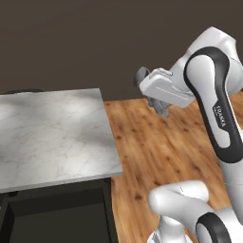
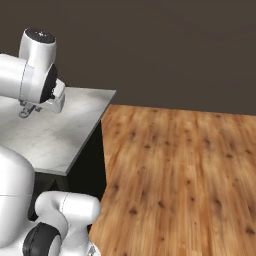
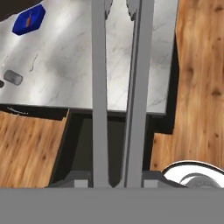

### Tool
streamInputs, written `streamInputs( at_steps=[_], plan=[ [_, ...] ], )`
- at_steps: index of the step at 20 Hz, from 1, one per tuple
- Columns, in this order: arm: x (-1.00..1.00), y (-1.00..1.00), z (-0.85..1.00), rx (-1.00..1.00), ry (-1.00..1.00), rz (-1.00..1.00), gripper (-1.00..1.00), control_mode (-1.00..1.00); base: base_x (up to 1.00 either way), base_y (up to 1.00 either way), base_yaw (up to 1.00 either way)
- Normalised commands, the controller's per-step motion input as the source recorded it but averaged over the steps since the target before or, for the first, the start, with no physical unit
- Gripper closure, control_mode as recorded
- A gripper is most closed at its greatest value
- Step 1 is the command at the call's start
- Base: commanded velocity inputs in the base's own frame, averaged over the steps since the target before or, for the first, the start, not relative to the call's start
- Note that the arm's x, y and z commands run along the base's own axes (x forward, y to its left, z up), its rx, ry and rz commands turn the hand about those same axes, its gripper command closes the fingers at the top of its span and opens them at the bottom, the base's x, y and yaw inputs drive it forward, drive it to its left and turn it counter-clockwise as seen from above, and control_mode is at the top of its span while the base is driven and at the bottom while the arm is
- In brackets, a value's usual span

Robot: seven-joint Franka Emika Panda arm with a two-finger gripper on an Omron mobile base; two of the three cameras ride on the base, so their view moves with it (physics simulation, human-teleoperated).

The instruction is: Take the tongs from the drawer on the left and place them on the dining counter next to the tray containing the hot dog.

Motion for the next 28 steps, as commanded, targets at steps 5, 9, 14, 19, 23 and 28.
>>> streamInputs(
  at_steps=[5, 9, 14, 19, 23, 28],
  plan=[
    [0.0, -0.06, -0.06, -0.02, -0.02, 0.0, 1.0, -1.0, 0.0, 0.0, 0.0],
    [-0.09, -0.29, -0.17, -0.09, -0.03, 0.0, 1.0, 1.0, -0.03, -0.41, 0.0],
    [0.0, 0.0, 0.0, 0.0, 0.0, 0.0, 1.0, 1.0, 0.21, -0.99, 0.0],
    [0.0, 0.0, 0.0, 0.0, 0.0, 0.0, 1.0, 1.0, 0.75, -1.0, 0.0],
    [0.0, 0.0, 0.0, 0.0, 0.0, 0.0, 1.0, 1.0, 1.0, -0.72, 0.0],
    [0.0, 0.0, 0.0, 0.0, 0.0, 0.0, 1.0, 1.0, 1.0, -0.3, 0.0]
  ],
)
